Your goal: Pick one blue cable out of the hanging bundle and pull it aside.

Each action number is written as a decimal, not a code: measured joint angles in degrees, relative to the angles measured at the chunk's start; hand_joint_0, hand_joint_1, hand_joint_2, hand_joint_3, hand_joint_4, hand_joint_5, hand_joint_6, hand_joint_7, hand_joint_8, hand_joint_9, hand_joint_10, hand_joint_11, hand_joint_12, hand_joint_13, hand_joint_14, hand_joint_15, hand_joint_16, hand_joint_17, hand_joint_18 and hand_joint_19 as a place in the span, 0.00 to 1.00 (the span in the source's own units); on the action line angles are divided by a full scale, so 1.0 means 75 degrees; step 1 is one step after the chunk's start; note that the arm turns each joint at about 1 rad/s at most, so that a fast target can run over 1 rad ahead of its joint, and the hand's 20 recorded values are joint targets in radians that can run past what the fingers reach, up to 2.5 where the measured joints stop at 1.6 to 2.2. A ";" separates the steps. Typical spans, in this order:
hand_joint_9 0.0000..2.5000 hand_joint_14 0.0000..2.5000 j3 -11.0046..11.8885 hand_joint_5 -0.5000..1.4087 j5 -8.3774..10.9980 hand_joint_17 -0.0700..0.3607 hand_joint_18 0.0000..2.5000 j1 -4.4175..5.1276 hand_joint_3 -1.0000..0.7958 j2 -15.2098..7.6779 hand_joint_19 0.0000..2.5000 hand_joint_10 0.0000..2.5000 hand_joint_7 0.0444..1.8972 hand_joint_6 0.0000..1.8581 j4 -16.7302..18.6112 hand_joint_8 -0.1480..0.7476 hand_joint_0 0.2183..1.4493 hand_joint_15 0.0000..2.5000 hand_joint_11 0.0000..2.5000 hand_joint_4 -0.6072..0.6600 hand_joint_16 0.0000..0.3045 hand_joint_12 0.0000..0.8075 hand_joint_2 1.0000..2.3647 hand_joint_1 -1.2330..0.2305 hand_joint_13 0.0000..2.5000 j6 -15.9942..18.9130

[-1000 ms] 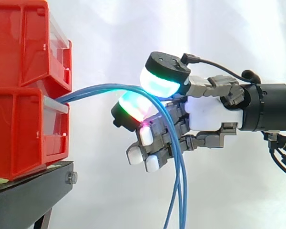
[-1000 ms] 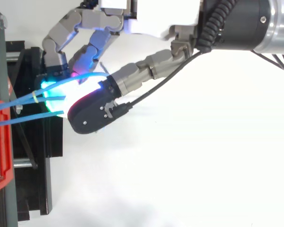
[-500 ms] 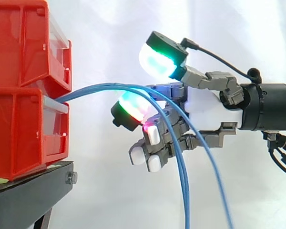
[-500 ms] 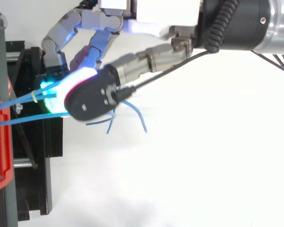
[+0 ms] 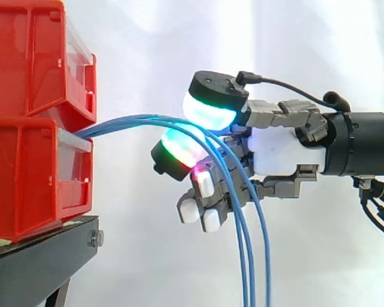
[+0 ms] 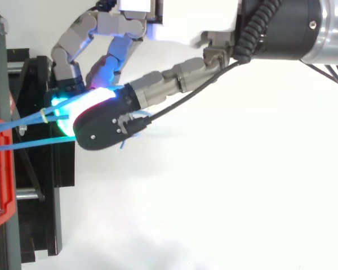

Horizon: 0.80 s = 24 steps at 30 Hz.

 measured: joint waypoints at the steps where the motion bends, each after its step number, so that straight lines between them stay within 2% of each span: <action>1: 0.37 0.01 0.0001 0.19 0.0001 0.38 0.27 0.0000 0.47 0.0000 0.22 0.01 0.49 0.52 -0.0001 0.38 0.36 0.19 0.25 0.39 0.13 0.31 0.01 0.27 0.30 0.0000; 3: 0.37 0.01 0.0003 0.19 0.0000 0.37 0.27 0.0000 0.41 0.0000 0.21 0.01 0.47 0.52 -0.0006 0.37 0.39 0.19 0.26 0.38 0.13 0.30 0.01 0.26 0.29 0.0001; 6: 0.37 0.01 0.0003 0.19 0.0000 0.36 0.27 -0.0002 0.28 0.0000 0.20 0.01 0.46 0.52 -0.0017 0.35 0.40 0.18 0.25 0.40 0.13 0.29 0.00 0.22 0.29 -0.0009; 11: 0.38 0.01 -0.0001 0.19 0.0003 0.35 0.27 -0.0002 0.28 0.0000 0.20 0.01 0.44 0.52 -0.0032 0.35 0.35 0.19 0.25 0.44 0.12 0.28 0.00 0.22 0.30 -0.0105; 13: 0.40 0.01 -0.0002 0.20 0.0005 0.36 0.28 -0.0003 0.28 0.0000 0.21 0.01 0.44 0.51 -0.0035 0.36 0.29 0.19 0.25 0.46 0.12 0.28 0.00 0.23 0.31 -0.0169; 16: 0.42 0.01 -0.0004 0.21 0.0007 0.39 0.30 -0.0003 0.28 0.0000 0.21 0.01 0.44 0.50 -0.0033 0.41 0.19 0.19 0.25 0.49 0.15 0.33 0.00 0.34 0.32 -0.0230; 18: 0.43 0.01 -0.0004 0.21 0.0004 0.41 0.30 -0.0003 0.28 0.0000 0.21 0.01 0.43 0.49 -0.0030 0.43 0.17 0.18 0.24 0.49 0.16 0.36 0.00 0.43 0.33 -0.0246; 19: 0.44 0.01 -0.0004 0.22 0.0003 0.42 0.30 -0.0003 0.28 0.0000 0.22 0.01 0.44 0.48 -0.0029 0.44 0.17 0.18 0.23 0.49 0.16 0.35 0.00 0.50 0.33 -0.0250; 21: 0.45 0.01 -0.0004 0.22 0.0003 0.41 0.29 -0.0003 0.28 0.0000 0.22 0.01 0.46 0.47 -0.0021 0.44 0.19 0.19 0.23 0.49 0.16 0.35 0.00 0.56 0.33 -0.0254; 22: 0.44 0.01 -0.0004 0.22 0.0003 0.39 0.28 -0.0003 0.28 0.0000 0.24 0.01 0.48 0.47 -0.0018 0.42 0.24 0.20 0.23 0.48 0.14 0.33 0.00 0.60 0.33 -0.0256; 24: 0.44 0.01 -0.0004 0.21 0.0004 0.37 0.27 -0.0003 0.29 0.0000 0.24 0.01 0.50 0.47 -0.0020 0.41 0.29 0.20 0.24 0.48 0.13 0.31 0.00 0.56 0.32 -0.0257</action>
